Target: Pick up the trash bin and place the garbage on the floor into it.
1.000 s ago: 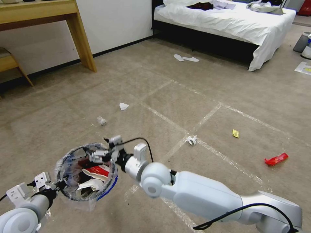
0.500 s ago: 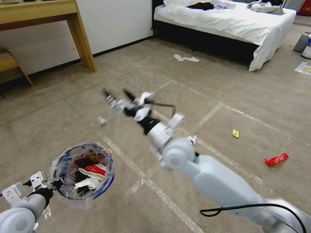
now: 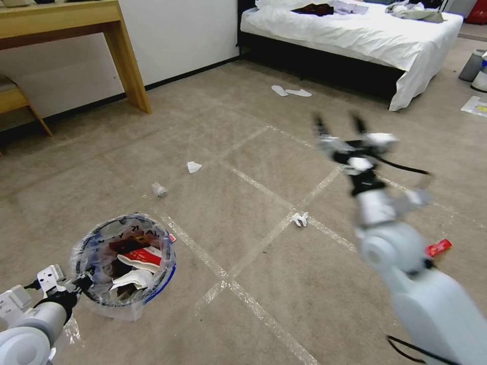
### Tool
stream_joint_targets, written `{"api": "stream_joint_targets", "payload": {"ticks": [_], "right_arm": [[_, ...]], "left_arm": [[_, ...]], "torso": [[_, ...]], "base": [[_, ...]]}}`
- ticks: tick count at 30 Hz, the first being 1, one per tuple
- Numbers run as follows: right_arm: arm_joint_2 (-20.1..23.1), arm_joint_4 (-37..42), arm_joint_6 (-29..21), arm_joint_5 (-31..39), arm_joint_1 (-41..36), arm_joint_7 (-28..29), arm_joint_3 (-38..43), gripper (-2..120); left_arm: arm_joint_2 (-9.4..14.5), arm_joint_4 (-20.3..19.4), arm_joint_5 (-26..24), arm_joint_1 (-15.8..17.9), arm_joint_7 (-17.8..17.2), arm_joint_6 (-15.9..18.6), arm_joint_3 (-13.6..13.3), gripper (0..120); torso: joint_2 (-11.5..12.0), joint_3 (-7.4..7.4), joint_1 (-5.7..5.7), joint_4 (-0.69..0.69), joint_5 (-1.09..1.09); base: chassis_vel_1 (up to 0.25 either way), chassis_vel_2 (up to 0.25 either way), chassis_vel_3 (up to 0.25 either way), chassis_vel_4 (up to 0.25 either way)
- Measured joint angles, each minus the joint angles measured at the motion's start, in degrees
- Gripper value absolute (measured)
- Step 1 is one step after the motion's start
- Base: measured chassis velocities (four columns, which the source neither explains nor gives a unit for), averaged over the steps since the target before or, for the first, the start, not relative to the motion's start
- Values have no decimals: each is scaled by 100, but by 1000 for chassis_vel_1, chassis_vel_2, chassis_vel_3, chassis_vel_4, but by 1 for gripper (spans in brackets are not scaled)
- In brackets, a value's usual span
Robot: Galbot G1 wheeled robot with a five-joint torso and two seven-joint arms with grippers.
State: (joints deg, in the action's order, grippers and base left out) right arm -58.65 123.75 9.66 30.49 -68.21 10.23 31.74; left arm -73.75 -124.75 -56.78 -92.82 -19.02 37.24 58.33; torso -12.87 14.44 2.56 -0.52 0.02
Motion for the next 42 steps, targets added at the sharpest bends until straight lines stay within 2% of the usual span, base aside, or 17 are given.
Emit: {"api": "stream_joint_targets", "payload": {"ticks": [1,2,4,5,7,11,13,18,29,42], "right_arm": [[-222,106,144,-305,-427,-32,326,100],[-222,106,144,-305,-427,-32,326,100],[-618,219,397,-744,-946,-51,654,100],[-618,219,397,-744,-946,-51,654,100],[-1147,340,746,-1337,-1595,-89,977,100],[-1314,301,893,-1663,-1848,-84,996,100],[-1516,84,1000,-2066,-2113,-14,908,100],[-1637,-173,1012,-2181,-2233,107,706,100],[-1601,-340,1008,-2125,-2109,74,561,100],[-1604,-373,982,-2104,-2082,63,500,100]], "left_arm": [[-37,-38,67,-16,17,-12,-2,0],[-37,-38,67,-16,17,-12,-2,0],[-97,-91,110,-33,44,-20,-2,0],[-97,-91,110,-33,44,-20,-2,0],[-165,-101,254,-40,107,-63,10,0],[-194,-106,275,-30,124,-69,5,0],[-236,-112,288,-11,138,-73,-31,0],[-235,-112,301,-9,150,-77,-53,0],[-174,-62,292,9,160,-82,-40,0],[-160,52,274,28,191,-101,-34,0]], "torso": [[-1,0,0,0,-1],[-1,0,0,0,-1],[0,-1,-1,-2,0],[0,-1,-1,-2,0],[0,-1,0,-1,-3],[-1,-1,-1,0,-3],[0,0,-1,0,-2],[0,0,0,0,-2],[-1,0,-1,0,-2],[0,2,2,-1,-1]], "base": [[0,0,0,0],[0,0,0,0],[0,0,0,0],[0,0,0,0],[0,0,0,0],[0,0,0,0],[0,0,0,0],[0,0,0,0],[-10,13,8,-14],[-173,177,175,-177]]}}
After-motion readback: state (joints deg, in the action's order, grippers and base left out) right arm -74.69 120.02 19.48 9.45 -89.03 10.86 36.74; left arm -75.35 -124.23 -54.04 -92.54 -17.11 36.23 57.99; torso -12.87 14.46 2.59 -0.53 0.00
